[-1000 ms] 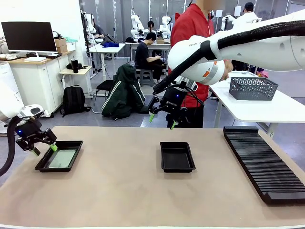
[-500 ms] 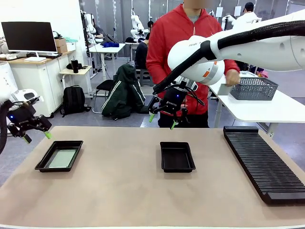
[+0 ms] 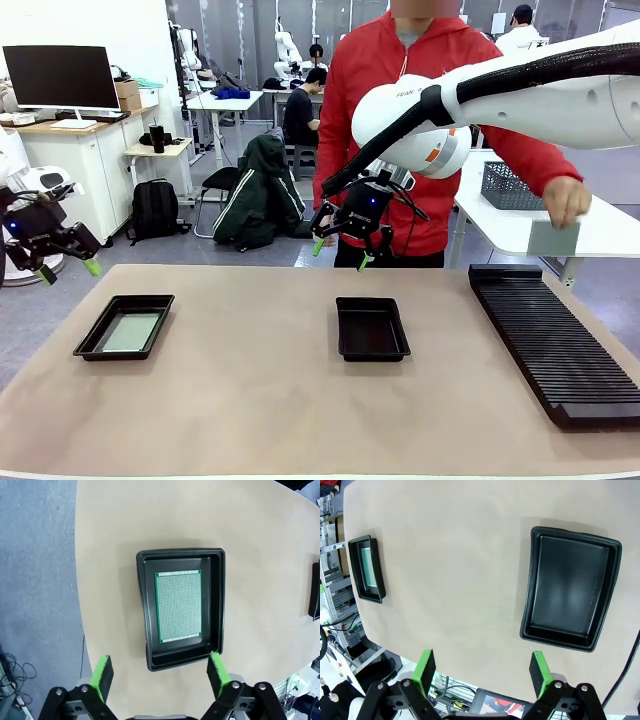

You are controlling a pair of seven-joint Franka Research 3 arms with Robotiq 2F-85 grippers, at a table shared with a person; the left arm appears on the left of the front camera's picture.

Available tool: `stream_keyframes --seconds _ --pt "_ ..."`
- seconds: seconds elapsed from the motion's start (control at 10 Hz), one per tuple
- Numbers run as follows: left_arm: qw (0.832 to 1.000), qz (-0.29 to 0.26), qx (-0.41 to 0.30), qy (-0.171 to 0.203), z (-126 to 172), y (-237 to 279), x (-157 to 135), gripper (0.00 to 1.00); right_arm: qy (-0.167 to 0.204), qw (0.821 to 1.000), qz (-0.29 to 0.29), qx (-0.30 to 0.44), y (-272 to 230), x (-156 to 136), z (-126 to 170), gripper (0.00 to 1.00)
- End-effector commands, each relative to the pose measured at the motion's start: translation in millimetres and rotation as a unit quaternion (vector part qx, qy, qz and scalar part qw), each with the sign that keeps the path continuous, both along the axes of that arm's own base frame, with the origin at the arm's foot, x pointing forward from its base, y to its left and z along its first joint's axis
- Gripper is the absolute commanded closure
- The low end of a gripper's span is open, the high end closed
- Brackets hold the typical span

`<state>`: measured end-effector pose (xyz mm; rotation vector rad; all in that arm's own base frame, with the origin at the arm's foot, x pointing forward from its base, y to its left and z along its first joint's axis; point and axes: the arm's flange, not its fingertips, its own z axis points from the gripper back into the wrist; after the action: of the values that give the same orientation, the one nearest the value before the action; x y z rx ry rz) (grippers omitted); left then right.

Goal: Inspect and transfer BCBs to ESD trays.
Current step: Pick up the ESD tray and place it on the left side of the table, then pick up the Blank PCB from the PCB Rack and place it in the right ESD tray.

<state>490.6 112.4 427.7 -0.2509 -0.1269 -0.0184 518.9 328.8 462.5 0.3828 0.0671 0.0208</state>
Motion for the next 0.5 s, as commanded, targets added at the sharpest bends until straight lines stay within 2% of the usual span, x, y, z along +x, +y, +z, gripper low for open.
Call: stream_keyframes --seconds 0.0,0.4 --pt "1.000 0.003 0.000 -0.002 -3.3 0.1 1.2 0.00 0.003 1.000 -0.002 -0.006 1.2 0.3 -0.2 0.00" --pt "1.000 0.003 0.000 -0.002 -3.3 0.1 1.2 0.00 0.003 1.000 -0.002 -0.006 1.2 0.3 -0.2 0.00"
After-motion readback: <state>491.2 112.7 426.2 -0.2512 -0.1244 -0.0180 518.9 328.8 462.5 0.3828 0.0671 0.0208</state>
